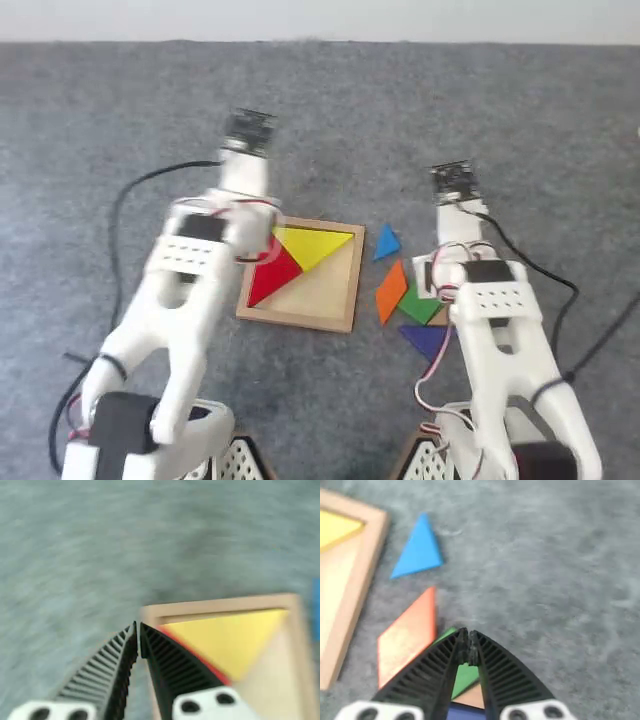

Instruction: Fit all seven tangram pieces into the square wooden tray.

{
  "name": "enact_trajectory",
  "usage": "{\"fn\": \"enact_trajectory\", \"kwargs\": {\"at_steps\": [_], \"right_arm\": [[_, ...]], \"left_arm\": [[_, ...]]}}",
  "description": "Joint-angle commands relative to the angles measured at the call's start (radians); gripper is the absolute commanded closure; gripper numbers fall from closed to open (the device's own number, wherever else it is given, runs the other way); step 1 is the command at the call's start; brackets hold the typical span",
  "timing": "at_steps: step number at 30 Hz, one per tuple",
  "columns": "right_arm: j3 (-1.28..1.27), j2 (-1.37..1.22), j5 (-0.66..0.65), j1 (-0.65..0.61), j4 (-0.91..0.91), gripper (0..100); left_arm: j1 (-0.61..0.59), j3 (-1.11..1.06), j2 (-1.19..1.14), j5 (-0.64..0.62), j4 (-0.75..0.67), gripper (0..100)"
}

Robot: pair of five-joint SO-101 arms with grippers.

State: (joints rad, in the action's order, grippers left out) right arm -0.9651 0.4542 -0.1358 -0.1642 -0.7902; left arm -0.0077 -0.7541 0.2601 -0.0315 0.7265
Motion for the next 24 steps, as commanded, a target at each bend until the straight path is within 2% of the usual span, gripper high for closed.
{"fn": "enact_trajectory", "kwargs": {"at_steps": [1, 6, 10, 12, 17, 24], "right_arm": [[0.112, -0.108, -0.031, -0.067, -0.018, 99.2], [0.187, -0.196, -0.057, -0.139, -0.047, 95.9], [0.206, -0.200, 0.095, -0.165, -0.041, 80.5], [0.216, -0.209, 0.195, -0.214, -0.039, 76.3], [0.227, -0.271, 0.486, -0.305, 0.016, 76.4], [0.235, -0.349, 0.506, -0.292, -0.004, 76.4]], "left_arm": [[-0.104, -0.028, 0.041, -0.009, -0.023, 98], [-0.135, -0.082, 0.041, 0.046, -0.028, 98], [-0.133, -0.081, 0.041, 0.048, -0.026, 98], [-0.135, -0.081, 0.041, 0.048, -0.025, 98], [-0.141, -0.079, 0.041, 0.048, -0.025, 98], [-0.141, -0.081, 0.041, 0.048, -0.028, 98]]}}
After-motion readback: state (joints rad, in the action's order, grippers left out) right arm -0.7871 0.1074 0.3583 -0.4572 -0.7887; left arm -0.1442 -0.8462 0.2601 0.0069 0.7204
